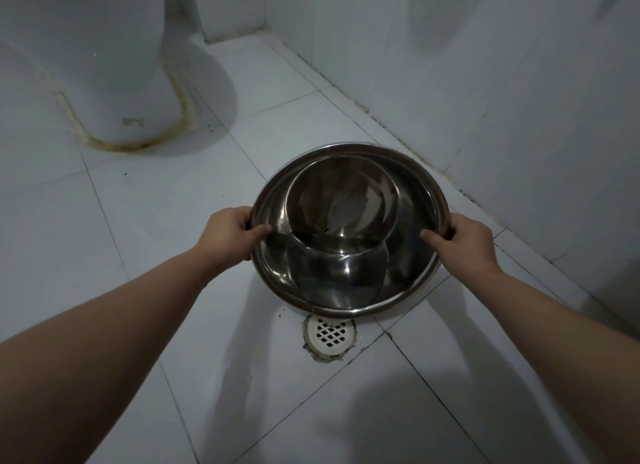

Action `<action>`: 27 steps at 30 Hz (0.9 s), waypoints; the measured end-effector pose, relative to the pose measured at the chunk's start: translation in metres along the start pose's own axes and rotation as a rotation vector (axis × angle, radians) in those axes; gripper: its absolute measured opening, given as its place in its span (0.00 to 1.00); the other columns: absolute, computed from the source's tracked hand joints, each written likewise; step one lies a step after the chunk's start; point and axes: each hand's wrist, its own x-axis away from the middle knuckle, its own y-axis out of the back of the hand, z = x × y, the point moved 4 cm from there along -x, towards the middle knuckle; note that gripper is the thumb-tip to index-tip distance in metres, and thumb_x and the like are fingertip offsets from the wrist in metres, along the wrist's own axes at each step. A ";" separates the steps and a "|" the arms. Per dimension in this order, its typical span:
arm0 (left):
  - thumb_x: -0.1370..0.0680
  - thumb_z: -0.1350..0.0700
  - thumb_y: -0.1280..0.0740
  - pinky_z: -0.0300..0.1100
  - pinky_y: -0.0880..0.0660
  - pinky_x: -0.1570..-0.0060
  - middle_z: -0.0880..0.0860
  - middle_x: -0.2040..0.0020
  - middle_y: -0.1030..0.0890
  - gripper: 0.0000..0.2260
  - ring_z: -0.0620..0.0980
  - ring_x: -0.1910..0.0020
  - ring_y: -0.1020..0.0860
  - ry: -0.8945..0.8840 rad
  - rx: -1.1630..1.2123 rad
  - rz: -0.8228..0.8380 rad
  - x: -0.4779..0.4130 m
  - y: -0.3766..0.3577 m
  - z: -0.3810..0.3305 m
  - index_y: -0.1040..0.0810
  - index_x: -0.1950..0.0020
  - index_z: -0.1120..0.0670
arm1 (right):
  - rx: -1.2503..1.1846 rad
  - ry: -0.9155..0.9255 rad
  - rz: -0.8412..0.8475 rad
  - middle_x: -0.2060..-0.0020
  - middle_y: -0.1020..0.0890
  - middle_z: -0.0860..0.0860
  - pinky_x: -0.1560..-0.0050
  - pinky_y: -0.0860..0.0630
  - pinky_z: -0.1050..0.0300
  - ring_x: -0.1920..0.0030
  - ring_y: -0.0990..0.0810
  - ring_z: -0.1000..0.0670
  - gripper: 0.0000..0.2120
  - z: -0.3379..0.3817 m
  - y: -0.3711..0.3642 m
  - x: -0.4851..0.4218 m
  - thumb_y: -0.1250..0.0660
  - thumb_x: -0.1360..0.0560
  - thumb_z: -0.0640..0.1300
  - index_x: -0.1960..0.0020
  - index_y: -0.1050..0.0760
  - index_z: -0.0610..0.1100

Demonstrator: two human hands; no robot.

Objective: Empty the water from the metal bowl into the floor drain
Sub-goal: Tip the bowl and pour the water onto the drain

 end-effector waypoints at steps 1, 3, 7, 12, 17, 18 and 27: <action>0.24 0.57 0.35 0.48 0.21 0.60 0.62 0.57 0.18 0.07 0.58 0.62 0.19 0.000 0.000 -0.002 0.000 0.001 0.000 0.21 0.50 0.59 | 0.006 0.004 0.002 0.69 0.26 0.52 0.56 0.31 0.56 0.63 0.26 0.48 0.07 0.001 0.000 0.001 0.31 0.27 0.43 0.56 0.23 0.39; 0.24 0.57 0.34 0.50 0.20 0.57 0.63 0.57 0.18 0.07 0.61 0.60 0.19 0.003 0.001 -0.006 0.001 0.002 0.000 0.21 0.50 0.59 | 0.018 0.007 0.007 0.69 0.26 0.53 0.55 0.31 0.57 0.63 0.26 0.49 0.06 0.001 0.001 0.002 0.31 0.27 0.43 0.55 0.23 0.39; 0.24 0.57 0.34 0.51 0.19 0.56 0.63 0.57 0.18 0.07 0.61 0.59 0.18 0.001 -0.008 -0.005 0.002 0.003 0.000 0.21 0.50 0.60 | 0.036 0.013 0.022 0.69 0.26 0.53 0.54 0.30 0.57 0.62 0.24 0.48 0.06 0.003 0.003 0.005 0.31 0.27 0.42 0.55 0.22 0.39; 0.24 0.57 0.34 0.50 0.20 0.57 0.63 0.57 0.18 0.07 0.59 0.61 0.19 0.002 -0.011 -0.001 0.004 0.003 0.000 0.21 0.50 0.60 | 0.073 0.028 0.041 0.69 0.26 0.54 0.56 0.32 0.58 0.66 0.27 0.54 0.06 0.001 0.002 0.006 0.31 0.27 0.43 0.55 0.22 0.40; 0.24 0.58 0.34 0.49 0.20 0.56 0.62 0.57 0.18 0.08 0.57 0.61 0.19 -0.001 -0.001 -0.003 0.005 0.002 0.002 0.20 0.50 0.61 | 0.093 0.028 0.054 0.69 0.25 0.54 0.55 0.27 0.55 0.63 0.23 0.50 0.06 0.000 0.001 0.006 0.31 0.27 0.43 0.55 0.21 0.40; 0.24 0.58 0.34 0.49 0.20 0.56 0.62 0.57 0.18 0.08 0.57 0.62 0.20 -0.004 -0.005 -0.006 0.005 0.002 0.002 0.20 0.50 0.61 | 0.095 0.030 0.055 0.69 0.25 0.54 0.55 0.27 0.55 0.62 0.23 0.49 0.06 0.000 0.001 0.007 0.31 0.27 0.43 0.55 0.21 0.40; 0.25 0.56 0.33 0.53 0.21 0.52 0.61 0.57 0.18 0.08 0.58 0.59 0.20 -0.003 -0.048 0.000 0.007 0.001 0.003 0.20 0.51 0.60 | 0.094 0.026 0.049 0.70 0.26 0.53 0.57 0.29 0.55 0.65 0.26 0.52 0.04 -0.003 0.001 0.007 0.30 0.28 0.43 0.58 0.22 0.42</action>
